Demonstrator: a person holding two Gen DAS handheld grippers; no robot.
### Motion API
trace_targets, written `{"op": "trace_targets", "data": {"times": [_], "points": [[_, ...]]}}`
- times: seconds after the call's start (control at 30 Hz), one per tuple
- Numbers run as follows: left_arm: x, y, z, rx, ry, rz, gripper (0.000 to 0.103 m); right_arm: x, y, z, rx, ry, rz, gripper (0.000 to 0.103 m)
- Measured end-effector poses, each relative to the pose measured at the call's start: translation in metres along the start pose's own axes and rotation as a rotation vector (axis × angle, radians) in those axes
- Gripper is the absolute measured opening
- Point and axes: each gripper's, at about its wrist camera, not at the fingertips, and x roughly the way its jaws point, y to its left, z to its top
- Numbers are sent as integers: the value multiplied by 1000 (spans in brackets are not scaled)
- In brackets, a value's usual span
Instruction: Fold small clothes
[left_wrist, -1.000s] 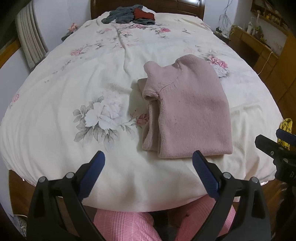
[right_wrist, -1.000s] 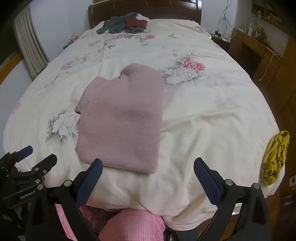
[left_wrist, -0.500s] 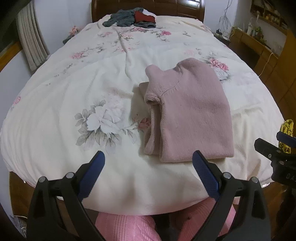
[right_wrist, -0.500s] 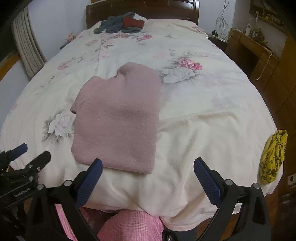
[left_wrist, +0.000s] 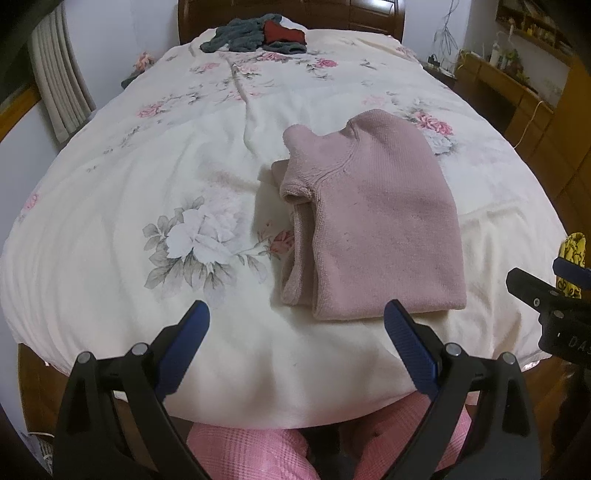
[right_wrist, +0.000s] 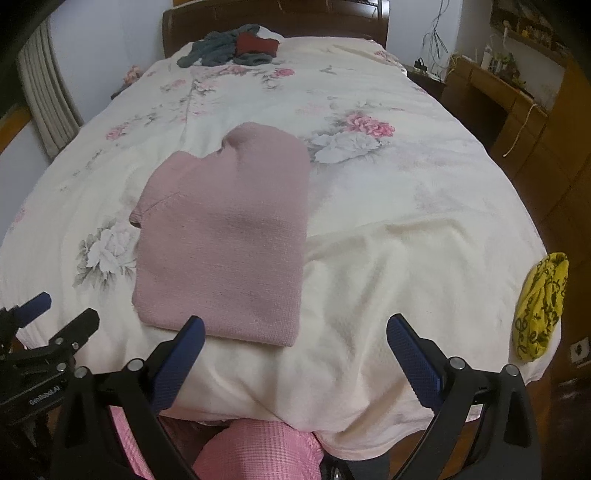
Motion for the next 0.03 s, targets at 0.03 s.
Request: {"op": "trace_targets", "data": {"times": [0.03], "points": [[0,0,0,-5,-1,-2,95,0,-1,0,3,1,1,99]]}}
